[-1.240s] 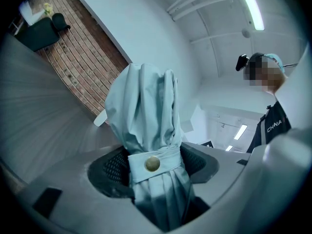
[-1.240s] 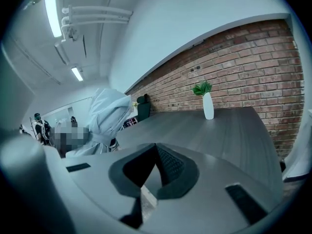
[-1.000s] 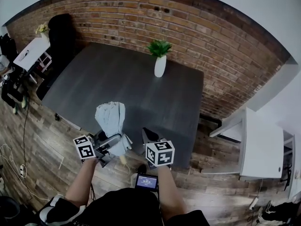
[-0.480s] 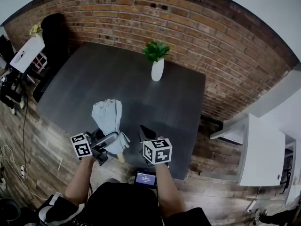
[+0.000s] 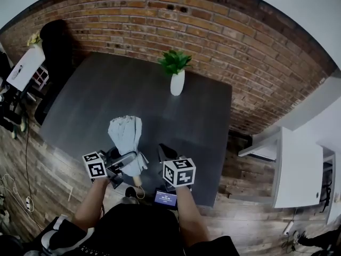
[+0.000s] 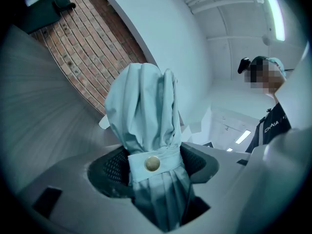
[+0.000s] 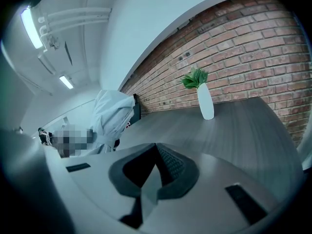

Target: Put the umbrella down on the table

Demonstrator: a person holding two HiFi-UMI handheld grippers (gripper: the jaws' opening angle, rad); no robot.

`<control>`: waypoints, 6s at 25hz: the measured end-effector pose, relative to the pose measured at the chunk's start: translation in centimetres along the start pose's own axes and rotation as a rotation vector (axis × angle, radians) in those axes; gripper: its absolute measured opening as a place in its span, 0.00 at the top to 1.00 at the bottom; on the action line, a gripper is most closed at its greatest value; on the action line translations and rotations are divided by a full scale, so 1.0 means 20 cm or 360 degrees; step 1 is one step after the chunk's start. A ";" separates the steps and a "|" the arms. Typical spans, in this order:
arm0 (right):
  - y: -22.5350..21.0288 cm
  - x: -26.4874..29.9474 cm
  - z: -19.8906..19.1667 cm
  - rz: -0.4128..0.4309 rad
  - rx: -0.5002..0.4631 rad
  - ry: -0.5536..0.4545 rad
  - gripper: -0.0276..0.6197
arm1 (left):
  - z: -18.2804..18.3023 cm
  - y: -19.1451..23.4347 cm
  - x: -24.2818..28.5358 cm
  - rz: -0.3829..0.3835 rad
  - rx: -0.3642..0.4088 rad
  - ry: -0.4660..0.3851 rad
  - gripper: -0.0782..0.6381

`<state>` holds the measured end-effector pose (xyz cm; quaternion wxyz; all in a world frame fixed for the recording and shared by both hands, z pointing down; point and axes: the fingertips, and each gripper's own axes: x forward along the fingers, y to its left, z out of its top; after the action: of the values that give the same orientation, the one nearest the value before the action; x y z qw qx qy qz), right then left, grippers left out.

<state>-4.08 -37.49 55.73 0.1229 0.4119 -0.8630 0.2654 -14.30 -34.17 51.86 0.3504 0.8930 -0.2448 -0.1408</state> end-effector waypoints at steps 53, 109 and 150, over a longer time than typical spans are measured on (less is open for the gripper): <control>-0.52 0.42 0.43 0.0016 -0.0132 0.0333 0.95 | 0.38 0.59 0.73 -0.0045 0.0910 0.1377 0.48; -0.88 0.80 0.11 -0.0215 0.0188 0.0490 0.95 | 0.16 1.42 0.87 0.0333 0.1063 0.1683 0.40; -0.03 -0.06 -0.03 0.0331 -0.0460 0.0214 0.95 | -0.10 -0.13 0.22 -0.0015 0.0872 0.0628 0.89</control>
<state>-2.90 -36.78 55.90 0.2102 0.2800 -0.9199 0.1768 -8.79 -33.70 51.11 0.1373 0.9651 -0.1969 0.1042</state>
